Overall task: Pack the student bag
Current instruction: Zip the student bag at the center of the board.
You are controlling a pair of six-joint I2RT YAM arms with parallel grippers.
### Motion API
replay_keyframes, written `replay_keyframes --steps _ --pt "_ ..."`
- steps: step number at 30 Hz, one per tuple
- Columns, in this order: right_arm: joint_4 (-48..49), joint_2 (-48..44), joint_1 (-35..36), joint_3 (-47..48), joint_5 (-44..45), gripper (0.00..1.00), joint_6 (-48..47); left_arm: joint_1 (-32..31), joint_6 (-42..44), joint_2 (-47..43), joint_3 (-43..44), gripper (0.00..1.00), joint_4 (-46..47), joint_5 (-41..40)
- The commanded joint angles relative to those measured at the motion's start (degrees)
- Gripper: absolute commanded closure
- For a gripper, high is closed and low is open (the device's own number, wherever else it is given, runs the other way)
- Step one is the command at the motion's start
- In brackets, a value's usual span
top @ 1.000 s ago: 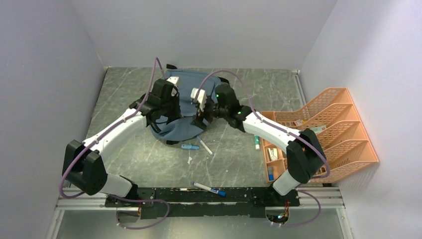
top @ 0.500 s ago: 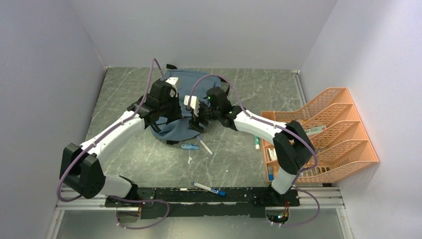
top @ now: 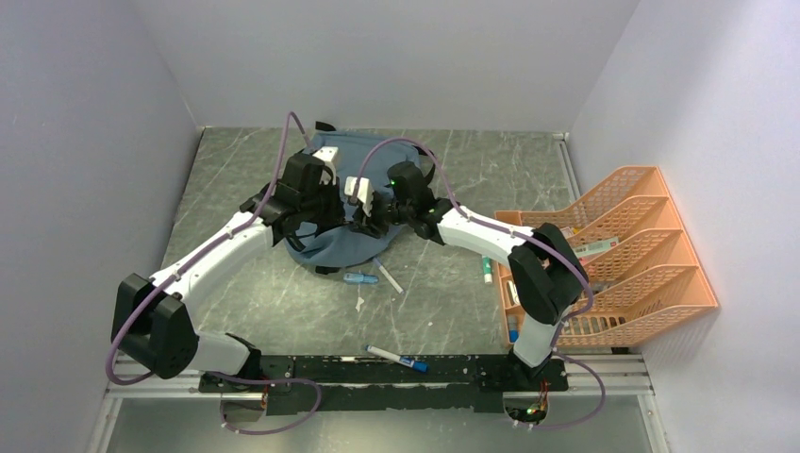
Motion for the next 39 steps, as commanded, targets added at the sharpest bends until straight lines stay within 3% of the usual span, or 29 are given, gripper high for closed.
replay_keyframes --steps 1,19,24,26,39 --pt "4.1 0.2 0.1 -1.2 -1.1 0.61 0.8 0.7 -0.2 -1.6 -0.5 0.95 3.6 1.4" --pt "2.7 2.0 -0.7 -2.1 -0.9 0.53 -1.2 0.7 -1.7 -3.7 -0.9 0.95 5.2 0.6" --pt "2.5 1.8 -1.2 -1.9 -1.6 0.82 -0.9 0.7 -2.1 -3.3 -1.1 0.95 4.8 -0.1" --pt "2.1 1.9 -1.3 -1.9 -1.1 0.99 -0.8 0.8 -2.4 -3.1 -1.1 0.95 4.0 -0.4" --pt "4.7 -0.8 -5.0 -6.4 1.0 1.0 1.6 5.1 -5.3 -2.5 0.2 0.95 -7.8 -17.8"
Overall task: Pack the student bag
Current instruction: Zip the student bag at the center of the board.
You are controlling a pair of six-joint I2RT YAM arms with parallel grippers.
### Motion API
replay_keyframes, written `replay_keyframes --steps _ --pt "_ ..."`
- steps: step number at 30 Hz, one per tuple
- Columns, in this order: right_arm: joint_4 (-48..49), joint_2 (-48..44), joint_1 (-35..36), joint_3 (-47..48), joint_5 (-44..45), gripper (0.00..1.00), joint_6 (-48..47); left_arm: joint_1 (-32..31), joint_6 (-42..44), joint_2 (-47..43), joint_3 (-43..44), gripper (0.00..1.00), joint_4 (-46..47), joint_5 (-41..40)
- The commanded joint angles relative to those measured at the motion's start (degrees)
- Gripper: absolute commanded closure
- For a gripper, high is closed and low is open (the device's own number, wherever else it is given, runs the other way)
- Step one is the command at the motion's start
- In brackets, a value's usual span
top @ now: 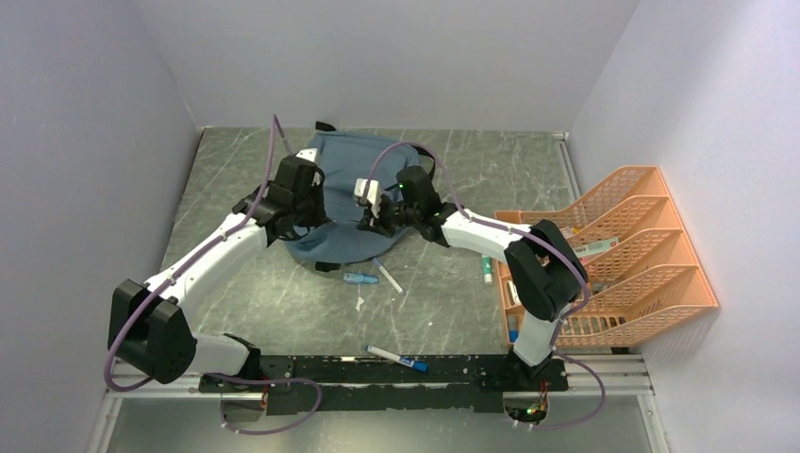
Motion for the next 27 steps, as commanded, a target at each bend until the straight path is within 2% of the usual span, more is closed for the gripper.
replay_keyframes --steps 1,12,17,20,23,27 --pt "-0.9 -2.3 -2.5 -2.3 2.9 1.0 0.3 3.9 -0.3 -0.9 1.4 0.95 -3.9 -10.1" --pt "1.0 -5.6 -5.6 -5.3 7.2 1.0 1.8 9.2 -6.2 -2.2 4.0 0.95 -10.7 -23.8" --pt "2.3 -6.7 -6.3 -6.3 11.1 1.0 4.4 10.8 -5.8 -2.3 5.1 0.95 -9.7 -23.8" --pt "2.5 -7.9 -6.6 -6.5 11.8 0.99 5.2 10.9 -3.8 -1.5 4.8 0.95 -6.7 -18.5" --pt "1.9 -10.2 -6.6 -5.5 9.8 0.68 6.3 10.7 -0.9 -0.8 3.4 0.95 -2.2 -9.4" --pt "-1.1 -11.8 -5.7 -2.4 5.9 0.47 7.8 9.9 0.4 -0.1 2.1 0.95 1.8 -1.8"
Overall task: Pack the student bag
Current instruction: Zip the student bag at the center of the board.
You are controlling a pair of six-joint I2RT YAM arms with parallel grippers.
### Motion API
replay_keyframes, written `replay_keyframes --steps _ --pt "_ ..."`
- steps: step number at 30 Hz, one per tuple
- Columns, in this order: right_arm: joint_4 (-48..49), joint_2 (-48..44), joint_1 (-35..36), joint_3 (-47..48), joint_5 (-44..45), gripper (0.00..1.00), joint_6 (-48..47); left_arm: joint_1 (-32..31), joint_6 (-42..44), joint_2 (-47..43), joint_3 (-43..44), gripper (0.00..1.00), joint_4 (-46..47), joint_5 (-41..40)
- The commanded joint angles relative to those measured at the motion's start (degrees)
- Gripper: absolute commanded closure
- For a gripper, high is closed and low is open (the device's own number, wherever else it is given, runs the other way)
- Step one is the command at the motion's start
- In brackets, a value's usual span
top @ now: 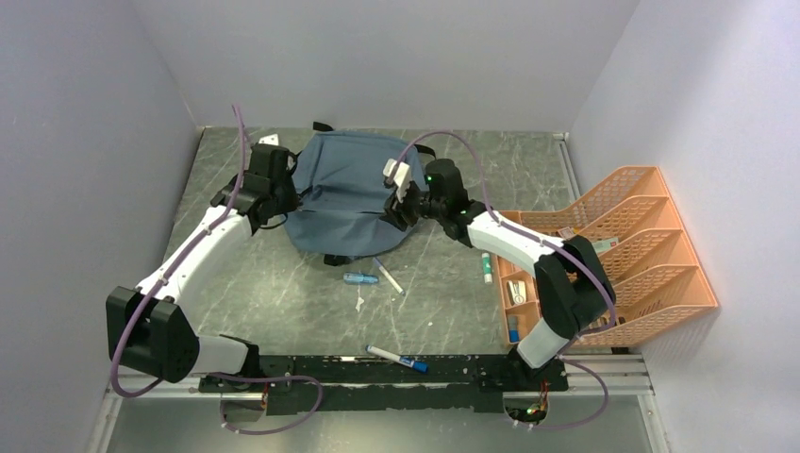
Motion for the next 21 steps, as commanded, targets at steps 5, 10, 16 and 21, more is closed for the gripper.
replay_keyframes --steps 5,10,16,21 --pt "-4.9 -2.0 5.8 7.1 -0.5 0.32 1.0 -0.7 3.5 0.5 -1.5 0.95 7.3 9.0" --pt "-1.4 2.3 12.2 9.9 1.4 0.22 1.8 -0.7 2.8 -0.6 -2.7 0.95 7.3 7.7" --pt "3.5 9.8 15.8 13.8 2.9 0.17 1.3 -0.7 1.4 -1.4 -4.2 0.95 7.4 8.3" --pt "5.3 14.7 16.6 16.7 5.1 0.16 -0.5 -0.7 1.0 -2.2 -5.3 0.95 7.7 8.5"
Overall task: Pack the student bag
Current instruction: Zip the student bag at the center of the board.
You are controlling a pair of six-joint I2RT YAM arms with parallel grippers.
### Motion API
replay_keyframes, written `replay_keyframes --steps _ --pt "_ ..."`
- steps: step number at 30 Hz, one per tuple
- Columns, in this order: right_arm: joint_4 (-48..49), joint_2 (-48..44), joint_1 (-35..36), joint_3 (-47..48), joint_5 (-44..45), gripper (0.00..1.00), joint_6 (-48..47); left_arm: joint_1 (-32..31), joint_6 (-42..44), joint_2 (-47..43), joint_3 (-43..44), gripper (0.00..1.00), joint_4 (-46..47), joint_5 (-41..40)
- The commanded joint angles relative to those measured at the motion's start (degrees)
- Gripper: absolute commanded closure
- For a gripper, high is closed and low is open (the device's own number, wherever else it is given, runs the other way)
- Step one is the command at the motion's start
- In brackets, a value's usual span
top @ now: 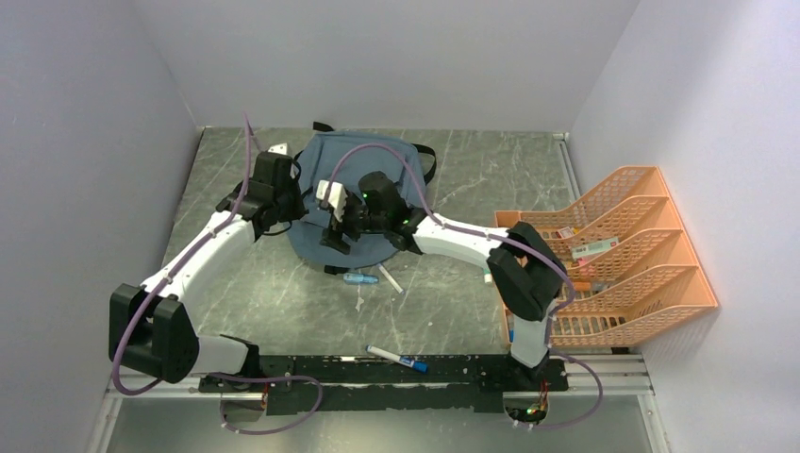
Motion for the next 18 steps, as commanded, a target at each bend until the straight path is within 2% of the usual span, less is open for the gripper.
replay_keyframes --steps 1,5,9,18 --pt "2.8 4.4 0.6 4.3 2.0 0.16 -1.9 -0.2 -0.9 -2.3 -1.1 0.95 3.0 1.4" --pt "1.5 7.4 0.6 7.3 1.5 0.21 -2.7 -0.2 -1.3 -2.5 -1.1 0.95 3.1 1.7" --pt "0.8 9.3 0.6 8.1 1.8 0.32 -3.0 -0.2 -1.6 -2.6 -1.0 0.95 3.2 1.9" --pt "-2.0 7.9 0.6 6.6 -1.3 0.79 -3.5 0.4 -2.7 -1.5 0.7 0.95 2.9 1.3"
